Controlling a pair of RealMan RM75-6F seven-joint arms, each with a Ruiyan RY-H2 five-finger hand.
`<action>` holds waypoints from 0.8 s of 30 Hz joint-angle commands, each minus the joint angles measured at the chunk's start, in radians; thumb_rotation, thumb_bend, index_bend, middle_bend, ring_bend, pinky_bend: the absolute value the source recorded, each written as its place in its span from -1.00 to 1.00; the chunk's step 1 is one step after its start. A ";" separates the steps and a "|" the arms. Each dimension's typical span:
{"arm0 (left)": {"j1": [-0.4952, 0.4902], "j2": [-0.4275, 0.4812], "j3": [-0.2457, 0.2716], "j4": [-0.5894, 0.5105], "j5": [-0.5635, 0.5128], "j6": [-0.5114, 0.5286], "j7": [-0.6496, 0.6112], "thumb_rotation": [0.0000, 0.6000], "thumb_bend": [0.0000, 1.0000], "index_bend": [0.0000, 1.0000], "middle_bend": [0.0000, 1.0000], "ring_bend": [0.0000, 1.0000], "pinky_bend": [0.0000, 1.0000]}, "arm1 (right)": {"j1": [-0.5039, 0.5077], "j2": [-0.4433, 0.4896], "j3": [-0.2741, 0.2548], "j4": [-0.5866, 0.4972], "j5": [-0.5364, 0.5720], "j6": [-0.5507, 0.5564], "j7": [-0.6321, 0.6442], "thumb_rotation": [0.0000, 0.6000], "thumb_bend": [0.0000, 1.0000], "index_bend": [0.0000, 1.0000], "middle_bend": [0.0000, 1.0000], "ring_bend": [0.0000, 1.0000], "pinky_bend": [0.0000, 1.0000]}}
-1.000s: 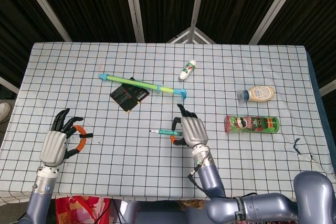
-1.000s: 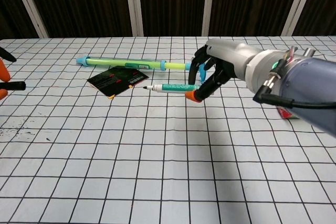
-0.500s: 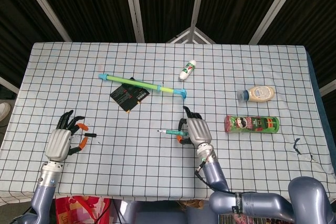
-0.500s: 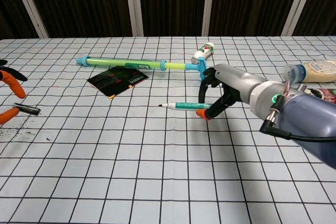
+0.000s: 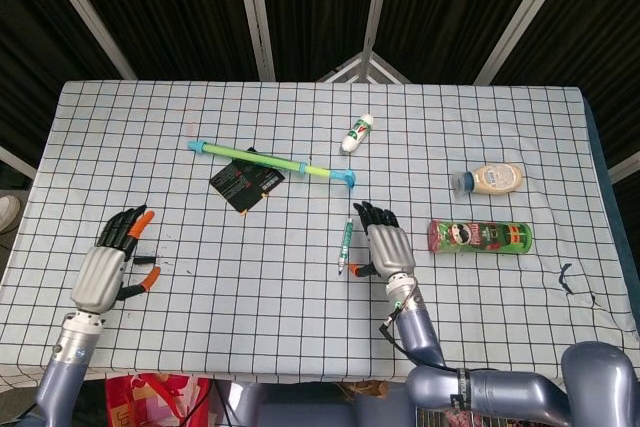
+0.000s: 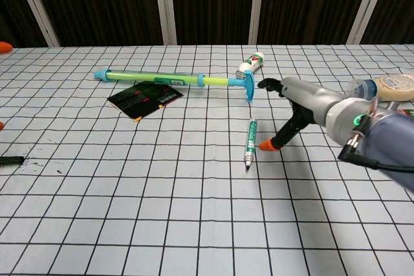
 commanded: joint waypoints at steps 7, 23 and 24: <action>0.160 0.262 0.002 -0.205 -0.031 0.198 0.169 1.00 -0.15 -0.65 -0.87 -1.00 -0.91 | -0.202 0.372 -0.025 -0.286 -0.218 0.179 0.110 1.00 -0.59 -0.86 -0.99 -0.88 -0.98; 0.220 0.436 0.026 -0.308 -0.122 0.115 0.129 1.00 -0.14 -0.85 -1.00 -1.00 -0.91 | -0.443 0.672 -0.168 -0.097 -0.539 0.294 0.343 1.00 -0.59 -0.66 -0.99 -0.87 -0.98; 0.218 0.438 0.023 -0.315 -0.124 0.110 0.127 1.00 -0.14 -0.85 -1.00 -1.00 -0.91 | -0.446 0.683 -0.172 -0.101 -0.545 0.288 0.343 1.00 -0.59 -0.66 -0.99 -0.87 -0.98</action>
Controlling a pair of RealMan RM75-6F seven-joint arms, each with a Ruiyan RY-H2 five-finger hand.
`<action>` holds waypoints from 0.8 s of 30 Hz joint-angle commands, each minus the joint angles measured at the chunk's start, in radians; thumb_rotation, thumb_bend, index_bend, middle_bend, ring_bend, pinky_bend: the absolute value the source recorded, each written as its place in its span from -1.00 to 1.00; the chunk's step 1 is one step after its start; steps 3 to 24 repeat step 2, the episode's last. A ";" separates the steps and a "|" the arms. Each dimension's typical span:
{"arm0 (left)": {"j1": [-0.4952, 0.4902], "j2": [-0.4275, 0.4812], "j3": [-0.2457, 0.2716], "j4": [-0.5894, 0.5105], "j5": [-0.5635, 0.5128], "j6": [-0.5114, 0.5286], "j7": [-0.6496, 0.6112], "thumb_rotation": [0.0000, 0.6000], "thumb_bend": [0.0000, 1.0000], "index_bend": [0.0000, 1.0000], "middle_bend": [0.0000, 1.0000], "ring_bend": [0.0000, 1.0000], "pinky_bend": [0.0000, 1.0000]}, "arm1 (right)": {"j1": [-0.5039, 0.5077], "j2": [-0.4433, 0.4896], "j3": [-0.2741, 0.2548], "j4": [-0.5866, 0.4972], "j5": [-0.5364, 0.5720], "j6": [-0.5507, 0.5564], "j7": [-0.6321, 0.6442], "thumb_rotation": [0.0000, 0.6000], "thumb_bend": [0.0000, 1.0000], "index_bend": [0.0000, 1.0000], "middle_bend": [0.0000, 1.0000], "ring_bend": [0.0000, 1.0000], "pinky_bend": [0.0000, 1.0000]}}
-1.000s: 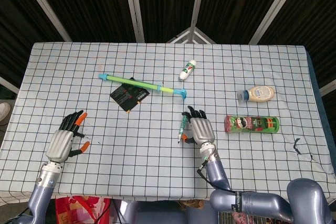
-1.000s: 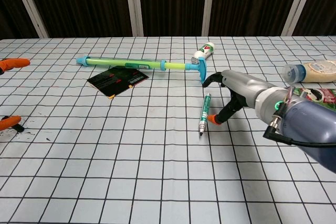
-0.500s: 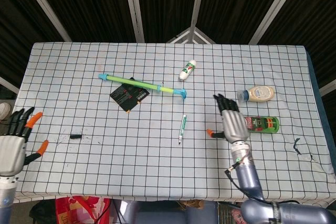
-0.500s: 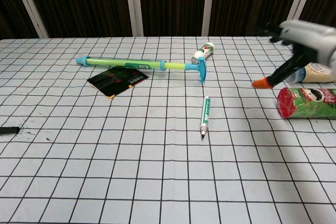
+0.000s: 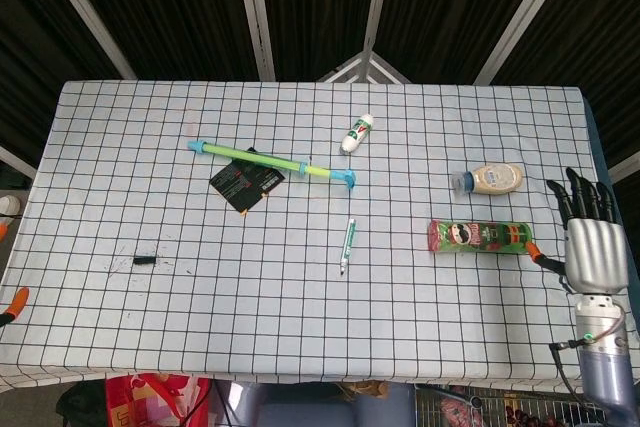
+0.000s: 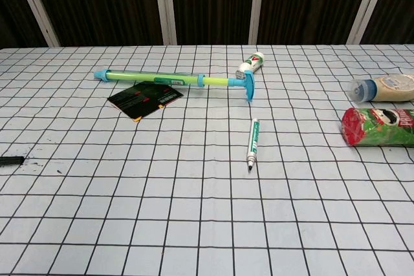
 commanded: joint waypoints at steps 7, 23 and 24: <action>-0.008 0.008 -0.011 -0.024 -0.010 -0.018 -0.002 1.00 -0.13 -0.85 -1.00 -1.00 -0.91 | -0.032 0.060 -0.028 -0.009 -0.040 -0.025 0.019 1.00 -0.59 -0.66 -0.99 -0.87 -0.98; -0.008 0.008 -0.011 -0.024 -0.010 -0.018 -0.002 1.00 -0.13 -0.85 -1.00 -1.00 -0.91 | -0.032 0.060 -0.028 -0.009 -0.040 -0.025 0.019 1.00 -0.59 -0.66 -0.99 -0.87 -0.98; -0.008 0.008 -0.011 -0.024 -0.010 -0.018 -0.002 1.00 -0.13 -0.85 -1.00 -1.00 -0.91 | -0.032 0.060 -0.028 -0.009 -0.040 -0.025 0.019 1.00 -0.59 -0.66 -0.99 -0.87 -0.98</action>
